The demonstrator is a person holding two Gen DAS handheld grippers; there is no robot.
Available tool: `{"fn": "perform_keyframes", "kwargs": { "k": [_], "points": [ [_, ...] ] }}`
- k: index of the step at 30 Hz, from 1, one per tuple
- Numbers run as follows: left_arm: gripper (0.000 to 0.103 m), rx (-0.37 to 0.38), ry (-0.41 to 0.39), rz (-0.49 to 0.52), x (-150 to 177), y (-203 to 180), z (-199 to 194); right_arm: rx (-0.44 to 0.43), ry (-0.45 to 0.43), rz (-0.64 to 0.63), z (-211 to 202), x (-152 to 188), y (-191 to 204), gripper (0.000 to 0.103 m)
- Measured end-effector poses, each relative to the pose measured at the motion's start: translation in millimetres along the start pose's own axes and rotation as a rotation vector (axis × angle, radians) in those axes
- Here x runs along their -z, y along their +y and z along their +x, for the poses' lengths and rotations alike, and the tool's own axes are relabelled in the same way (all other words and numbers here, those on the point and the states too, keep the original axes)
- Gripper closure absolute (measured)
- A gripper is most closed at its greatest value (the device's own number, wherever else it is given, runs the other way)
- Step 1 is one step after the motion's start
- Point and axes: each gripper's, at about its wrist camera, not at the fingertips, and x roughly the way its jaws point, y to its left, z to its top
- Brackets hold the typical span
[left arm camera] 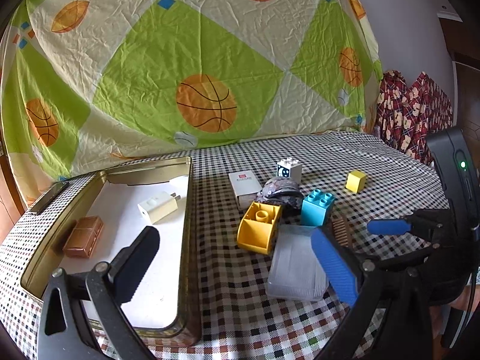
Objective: Organize rigid objects
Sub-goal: 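Move right tool toward brown comb while left tool moves toward clear plastic box, then close right tool on brown comb while left tool closes on clear plastic box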
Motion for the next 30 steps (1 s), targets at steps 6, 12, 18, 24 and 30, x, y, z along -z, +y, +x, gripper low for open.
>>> {"fn": "perform_keyframes", "kwargs": {
  "k": [6,12,18,24,30],
  "points": [
    [0.001,0.009,0.007,0.001,0.4,0.6,0.5,0.105,-0.005,0.053,-9.3,2.0,-28.1,0.024],
    [0.001,0.002,0.004,0.028,1.7,-4.4,-0.4,0.074,-0.046,0.066,-16.5,-1.6,-23.3,0.024],
    [0.001,0.009,0.013,0.019,0.7,-3.3,1.4,0.049,0.018,0.022,5.9,-1.9,-7.0,0.040],
    [0.001,0.034,0.064,0.099,-0.2,-19.2,9.7,0.111,0.019,0.032,9.1,-7.9,-23.8,0.071],
    [0.008,0.103,0.129,0.141,-0.3,-36.3,17.7,0.120,0.017,-0.001,13.5,-12.4,-31.2,0.075]
  ]
}}
